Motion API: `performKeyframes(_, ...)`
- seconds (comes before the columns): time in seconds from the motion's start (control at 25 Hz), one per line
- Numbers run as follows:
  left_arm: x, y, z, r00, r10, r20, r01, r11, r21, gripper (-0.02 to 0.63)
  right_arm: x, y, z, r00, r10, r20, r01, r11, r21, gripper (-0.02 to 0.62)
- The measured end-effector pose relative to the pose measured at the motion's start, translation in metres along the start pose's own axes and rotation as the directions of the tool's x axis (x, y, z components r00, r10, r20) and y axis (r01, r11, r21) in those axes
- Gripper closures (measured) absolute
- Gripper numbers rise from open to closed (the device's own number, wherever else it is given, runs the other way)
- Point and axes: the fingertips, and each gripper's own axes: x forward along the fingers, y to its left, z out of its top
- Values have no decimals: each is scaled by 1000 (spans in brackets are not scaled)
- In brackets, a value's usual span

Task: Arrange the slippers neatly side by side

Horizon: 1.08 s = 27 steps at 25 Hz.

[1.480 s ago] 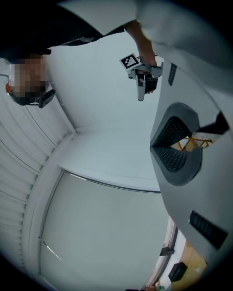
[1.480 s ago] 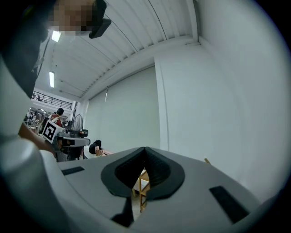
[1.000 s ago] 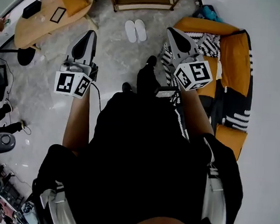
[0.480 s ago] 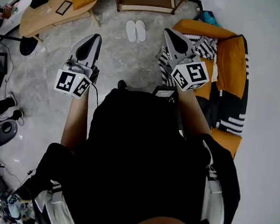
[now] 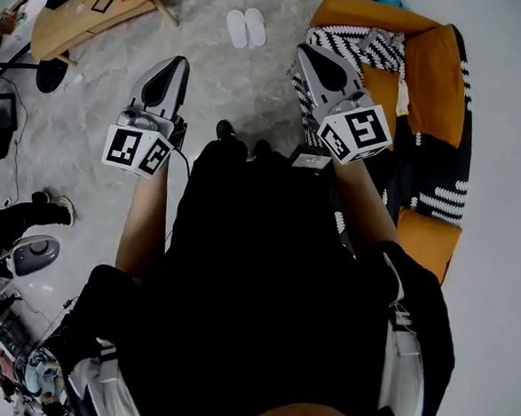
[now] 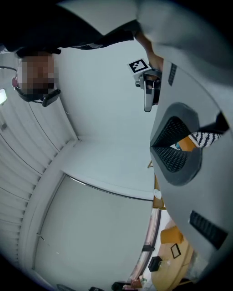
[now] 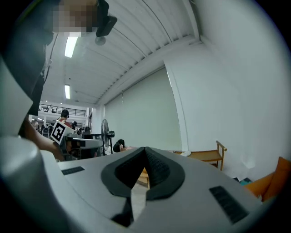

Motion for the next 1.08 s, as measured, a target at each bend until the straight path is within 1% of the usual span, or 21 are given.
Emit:
performKeyframes(0.08, -1, -14, -6, 1000, 5, -12, -5, 1000, -6, 591, -10, 0, -8, 1000, -5, -16, 5, 1000, 21, 565)
performKeyframes(0.2, 0, -30, -7, 1000, 8, -14, -8, 1000, 4, 591, -19, -4, -16, 999, 3, -44, -3, 1000, 3, 565)
performKeyframes(0.44, -6, -52, -13, 1000, 5, -23, -5, 1000, 10, 591, -30, -6, -19, 999, 27, -31, -27, 1000, -4, 565)
performKeyframes(0.56, -8, -56, -12, 1000, 11, -19, -11, 1000, 9, 591, -34, -5, -18, 999, 39, -22, -39, 999, -1, 565)
performKeyframes(0.72, -8, -57, -10, 1000, 21, -16, -21, 1000, 5, 591, -39, -8, -17, 1000, 23, -13, -23, 1000, -1, 565)
performKeyframes(0.84, -6, -58, -11, 1000, 13, -20, -13, 1000, -7, 591, -40, -10, -21, 1000, 10, -27, -10, 1000, -12, 565)
performKeyframes(1.08, -4, -74, -23, 999, -9, -34, 9, 1000, -19, 591, -51, -11, -28, 1000, 8, -28, -8, 1000, 0, 565)
